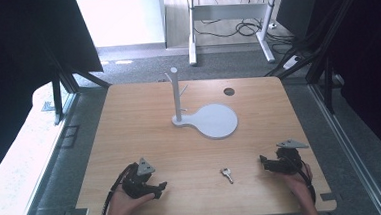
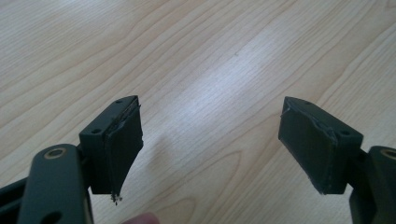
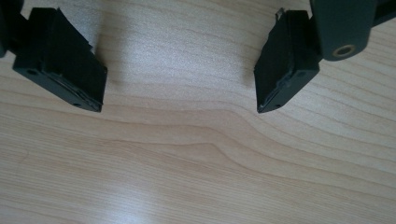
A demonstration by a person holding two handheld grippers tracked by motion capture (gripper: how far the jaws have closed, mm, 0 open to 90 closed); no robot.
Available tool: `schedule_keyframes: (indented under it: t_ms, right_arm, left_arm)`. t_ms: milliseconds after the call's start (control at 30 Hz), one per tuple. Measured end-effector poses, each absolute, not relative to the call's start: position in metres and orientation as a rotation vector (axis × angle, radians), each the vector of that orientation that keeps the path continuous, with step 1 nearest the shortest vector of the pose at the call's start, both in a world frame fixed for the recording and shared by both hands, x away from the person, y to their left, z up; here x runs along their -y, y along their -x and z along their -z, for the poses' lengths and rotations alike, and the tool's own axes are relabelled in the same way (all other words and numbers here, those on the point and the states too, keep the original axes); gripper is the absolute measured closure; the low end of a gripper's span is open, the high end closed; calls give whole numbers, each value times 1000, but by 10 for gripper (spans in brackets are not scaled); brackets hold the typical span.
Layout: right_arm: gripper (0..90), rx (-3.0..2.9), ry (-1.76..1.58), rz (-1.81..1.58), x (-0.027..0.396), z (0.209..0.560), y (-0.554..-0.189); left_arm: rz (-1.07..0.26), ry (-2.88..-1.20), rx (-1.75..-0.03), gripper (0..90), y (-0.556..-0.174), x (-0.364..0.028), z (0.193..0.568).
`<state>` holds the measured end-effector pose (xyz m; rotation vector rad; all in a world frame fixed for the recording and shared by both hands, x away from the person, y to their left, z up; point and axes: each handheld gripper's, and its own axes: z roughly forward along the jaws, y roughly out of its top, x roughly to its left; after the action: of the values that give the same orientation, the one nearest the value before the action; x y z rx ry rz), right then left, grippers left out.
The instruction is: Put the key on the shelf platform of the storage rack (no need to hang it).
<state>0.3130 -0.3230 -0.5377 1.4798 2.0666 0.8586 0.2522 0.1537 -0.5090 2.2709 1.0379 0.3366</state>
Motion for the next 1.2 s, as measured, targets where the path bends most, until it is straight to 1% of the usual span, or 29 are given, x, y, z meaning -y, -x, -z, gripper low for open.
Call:
schedule_keyframes:
  t_ms: [167, 233, 533, 667, 967, 1100, 1200]
  right_arm:
    - [198, -2080, -1477, -856, 324, 537, -315]
    - [226, -2089, -1469, -857, 325, 536, -313]
    - [248, -2107, -1476, -844, 329, 534, -307]
    - [271, -2135, -1444, -819, 327, 531, -309]
    - [291, -2184, -1367, -859, 320, 520, -304]
    - [377, -2233, -1339, -842, 315, 511, -303]
    - [390, -2280, -1321, -792, 310, 506, -306]
  left_arm:
    - [-336, -2270, -1056, 221, -253, -156, 511]
    - [-337, -2266, -1048, 221, -252, -156, 509]
    - [-341, -2267, -1035, 220, -253, -156, 508]
    - [-350, -2267, -1035, 220, -252, -156, 506]
    - [-353, -2266, -1032, 220, -253, -155, 504]
    - [-357, -2261, -1035, 220, -253, -156, 503]
    - [-363, -2255, -1039, 220, -254, -159, 502]
